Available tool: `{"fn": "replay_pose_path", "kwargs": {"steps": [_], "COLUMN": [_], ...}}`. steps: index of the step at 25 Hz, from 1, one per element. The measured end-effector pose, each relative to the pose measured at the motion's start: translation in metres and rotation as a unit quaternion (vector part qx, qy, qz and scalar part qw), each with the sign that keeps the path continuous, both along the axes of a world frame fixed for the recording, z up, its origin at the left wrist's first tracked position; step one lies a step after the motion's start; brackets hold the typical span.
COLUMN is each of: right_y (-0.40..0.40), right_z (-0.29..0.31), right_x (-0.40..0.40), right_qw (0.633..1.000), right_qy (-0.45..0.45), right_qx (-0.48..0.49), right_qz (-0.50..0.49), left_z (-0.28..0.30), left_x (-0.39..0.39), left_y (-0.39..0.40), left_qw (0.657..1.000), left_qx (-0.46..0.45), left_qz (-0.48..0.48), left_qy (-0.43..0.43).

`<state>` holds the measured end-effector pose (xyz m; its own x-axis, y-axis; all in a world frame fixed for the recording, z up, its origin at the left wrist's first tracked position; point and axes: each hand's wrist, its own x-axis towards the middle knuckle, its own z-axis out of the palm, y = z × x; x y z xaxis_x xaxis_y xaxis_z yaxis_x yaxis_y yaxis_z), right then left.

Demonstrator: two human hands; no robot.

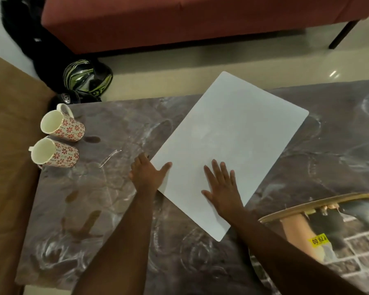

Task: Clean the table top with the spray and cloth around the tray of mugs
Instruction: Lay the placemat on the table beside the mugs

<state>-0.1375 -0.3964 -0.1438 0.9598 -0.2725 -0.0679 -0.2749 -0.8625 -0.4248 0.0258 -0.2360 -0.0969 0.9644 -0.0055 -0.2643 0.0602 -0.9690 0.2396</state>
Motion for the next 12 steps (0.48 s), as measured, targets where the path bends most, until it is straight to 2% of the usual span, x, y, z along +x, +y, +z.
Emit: {"fn": "replay_pose_path", "kwargs": {"steps": [5,8,10,12], "right_y": [0.005,0.004,0.003,0.004], "right_z": [-0.009,-0.011,-0.008,0.015], "right_x": [-0.007,-0.005,-0.003,0.011], "right_qw": [0.999,0.999,0.999,0.992], "right_qy": [-0.006,0.018,0.034,0.032], "right_qx": [-0.041,-0.031,0.002,0.123], "right_qz": [0.007,0.021,0.02,-0.009], "left_z": [0.001,0.007,0.02,0.047], "left_x": [0.011,0.019,0.01,-0.002], "left_y": [0.0,-0.001,-0.003,-0.005], "left_qw": [0.994,0.993,0.994,0.996], "left_qx": [0.095,0.063,0.013,-0.011], "left_qz": [-0.057,-0.068,-0.071,-0.08], "left_qy": [0.012,0.071,0.083,0.034]}}
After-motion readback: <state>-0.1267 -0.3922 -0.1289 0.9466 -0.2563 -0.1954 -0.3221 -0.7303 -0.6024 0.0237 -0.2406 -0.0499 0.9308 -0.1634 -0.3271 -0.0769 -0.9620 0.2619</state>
